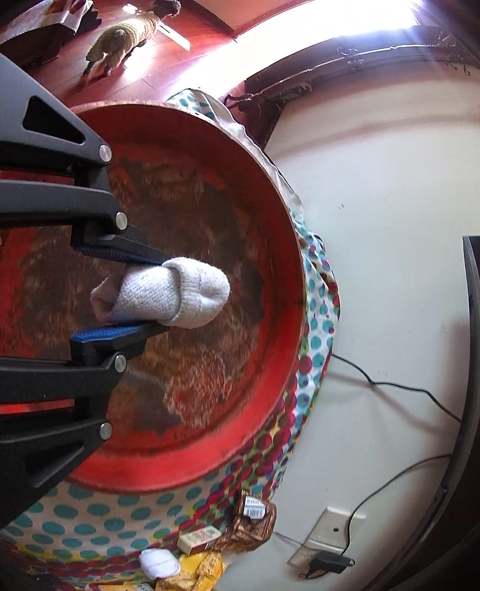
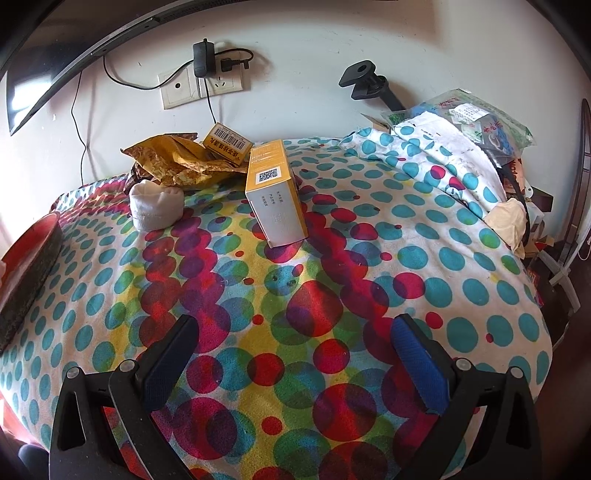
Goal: Organize objects
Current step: 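Carry the white sock with the left gripper into the red tray and release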
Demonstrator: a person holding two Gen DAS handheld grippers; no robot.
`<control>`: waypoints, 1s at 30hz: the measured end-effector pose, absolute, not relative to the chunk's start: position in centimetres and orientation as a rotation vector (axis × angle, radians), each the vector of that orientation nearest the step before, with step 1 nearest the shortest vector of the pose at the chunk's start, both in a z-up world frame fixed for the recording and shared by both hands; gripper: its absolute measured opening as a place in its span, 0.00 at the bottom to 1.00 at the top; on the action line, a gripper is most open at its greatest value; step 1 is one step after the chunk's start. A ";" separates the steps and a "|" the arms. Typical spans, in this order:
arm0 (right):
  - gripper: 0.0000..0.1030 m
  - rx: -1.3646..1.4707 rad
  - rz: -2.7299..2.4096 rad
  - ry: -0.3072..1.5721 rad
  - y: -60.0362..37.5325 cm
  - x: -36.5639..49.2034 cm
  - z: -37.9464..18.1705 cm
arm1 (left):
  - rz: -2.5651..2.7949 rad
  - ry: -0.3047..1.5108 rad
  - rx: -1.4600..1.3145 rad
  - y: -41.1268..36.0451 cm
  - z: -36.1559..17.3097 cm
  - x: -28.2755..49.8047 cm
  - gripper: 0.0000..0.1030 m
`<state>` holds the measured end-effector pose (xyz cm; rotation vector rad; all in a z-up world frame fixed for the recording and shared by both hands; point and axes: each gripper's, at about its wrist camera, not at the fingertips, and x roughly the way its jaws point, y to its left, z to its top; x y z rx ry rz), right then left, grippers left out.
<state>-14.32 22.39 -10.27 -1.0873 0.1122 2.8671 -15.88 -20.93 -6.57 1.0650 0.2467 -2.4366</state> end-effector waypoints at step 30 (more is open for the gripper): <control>1.00 -1.083 2.867 0.071 22.1 -14.3 -10.4 | -2.389 0.243 1.045 -23.2 -7.3 -14.3 0.72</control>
